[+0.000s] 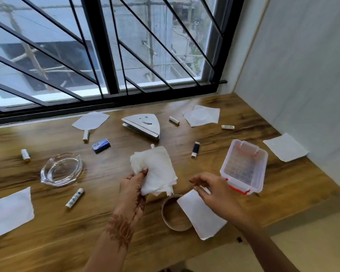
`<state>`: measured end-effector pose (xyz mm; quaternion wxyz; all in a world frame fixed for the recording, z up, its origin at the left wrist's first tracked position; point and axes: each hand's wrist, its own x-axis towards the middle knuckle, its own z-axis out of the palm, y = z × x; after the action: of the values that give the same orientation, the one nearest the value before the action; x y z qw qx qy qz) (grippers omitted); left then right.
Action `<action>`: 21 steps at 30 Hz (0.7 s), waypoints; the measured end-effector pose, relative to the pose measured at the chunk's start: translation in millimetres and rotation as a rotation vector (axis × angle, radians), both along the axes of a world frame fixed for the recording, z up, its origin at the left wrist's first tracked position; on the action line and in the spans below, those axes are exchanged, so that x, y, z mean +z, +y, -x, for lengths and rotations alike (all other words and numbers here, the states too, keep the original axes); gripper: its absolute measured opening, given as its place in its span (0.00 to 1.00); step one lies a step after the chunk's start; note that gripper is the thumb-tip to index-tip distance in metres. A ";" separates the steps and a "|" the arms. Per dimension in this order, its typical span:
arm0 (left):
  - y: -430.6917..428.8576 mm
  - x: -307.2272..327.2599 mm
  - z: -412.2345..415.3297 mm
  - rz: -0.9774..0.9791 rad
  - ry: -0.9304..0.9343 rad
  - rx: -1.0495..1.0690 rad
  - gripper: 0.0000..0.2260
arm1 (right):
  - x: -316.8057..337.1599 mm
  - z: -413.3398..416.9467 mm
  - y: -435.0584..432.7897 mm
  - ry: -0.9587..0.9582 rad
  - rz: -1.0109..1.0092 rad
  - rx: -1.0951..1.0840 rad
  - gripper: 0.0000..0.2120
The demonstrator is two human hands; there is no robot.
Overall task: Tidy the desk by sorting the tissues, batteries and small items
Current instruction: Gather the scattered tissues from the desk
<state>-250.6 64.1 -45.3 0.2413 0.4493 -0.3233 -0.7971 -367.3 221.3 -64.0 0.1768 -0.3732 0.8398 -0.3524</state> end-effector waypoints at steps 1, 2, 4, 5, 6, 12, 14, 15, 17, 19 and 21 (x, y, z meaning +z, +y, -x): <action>1.2 -1.5 1.1 -0.003 -0.005 -0.004 0.01 | -5.9 1.9 13.8 0.067 -0.058 0.022 0.10; 2.8 -2.3 2.3 -0.007 -0.008 -0.009 0.02 | -11.9 3.3 26.3 0.111 -0.093 0.045 0.10; 5.6 -3.5 3.5 -0.019 -0.010 -0.025 0.01 | -22.7 3.5 49.8 0.151 -0.138 0.098 0.10; 6.0 -4.2 3.8 -0.023 -0.008 -0.029 0.02 | -27.0 2.7 59.1 0.170 -0.163 0.122 0.10; 7.1 -4.5 4.0 -0.031 -0.003 -0.038 0.03 | -31.0 1.0 67.9 0.193 -0.177 0.138 0.10; 13.7 -5.0 3.8 -0.050 0.008 -0.070 0.03 | -48.2 -10.3 81.6 0.424 -0.138 0.111 0.06; 14.6 -5.1 3.1 -0.054 0.017 -0.090 0.02 | -52.0 -12.0 77.7 0.439 -0.109 0.080 0.06; 14.8 -5.8 2.1 -0.055 0.029 -0.104 0.02 | -52.2 -13.2 75.0 0.399 -0.079 0.048 0.05; 15.7 -6.5 -1.1 -0.061 0.051 -0.130 0.02 | -45.2 -17.0 67.3 0.211 0.047 -0.101 0.05; 16.4 -7.5 -3.5 -0.073 0.063 -0.131 0.03 | -31.1 -20.1 55.3 -0.078 0.204 -0.295 0.05; 18.3 -7.5 -3.9 -0.086 0.063 -0.113 0.03 | -13.4 -21.3 41.1 -0.278 0.322 -0.446 0.06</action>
<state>-246.7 82.4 -52.8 0.1862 0.4151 -0.3058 -0.8364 -346.1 262.3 -77.3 0.1470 -0.1511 0.8022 -0.5586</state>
